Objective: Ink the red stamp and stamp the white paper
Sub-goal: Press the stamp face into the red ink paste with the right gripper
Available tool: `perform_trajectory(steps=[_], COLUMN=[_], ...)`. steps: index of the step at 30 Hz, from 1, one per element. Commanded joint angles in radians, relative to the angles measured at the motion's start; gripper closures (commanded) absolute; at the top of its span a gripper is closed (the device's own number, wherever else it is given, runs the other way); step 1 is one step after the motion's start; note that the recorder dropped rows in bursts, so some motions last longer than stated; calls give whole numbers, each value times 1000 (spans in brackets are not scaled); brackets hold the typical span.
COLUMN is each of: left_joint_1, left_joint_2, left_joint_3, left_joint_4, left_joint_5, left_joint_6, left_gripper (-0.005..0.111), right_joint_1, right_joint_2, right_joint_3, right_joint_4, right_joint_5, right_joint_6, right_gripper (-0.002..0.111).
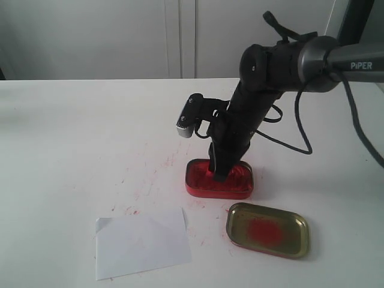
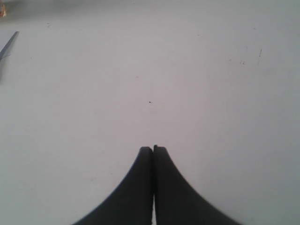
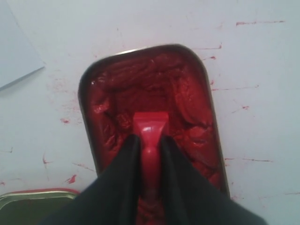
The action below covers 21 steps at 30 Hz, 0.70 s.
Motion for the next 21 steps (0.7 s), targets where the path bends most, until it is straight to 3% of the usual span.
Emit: perform_trajectory(steps=[1,21], left_joint_1=[4,4], left_joint_2=[-4,-4], left_joint_3=[9,9], left_joint_4=[0,0], left_joint_5=[6,6], left_joint_6=[-1,-1], left_gripper=[107,107], right_joint_1=[0,0], right_joint_2=[15,226], right_joint_3=[-5,-1], right_joint_4=[10,-2], right_joint_5=[-29,135], right_joint_6=[3,47], right_gripper=[108,108])
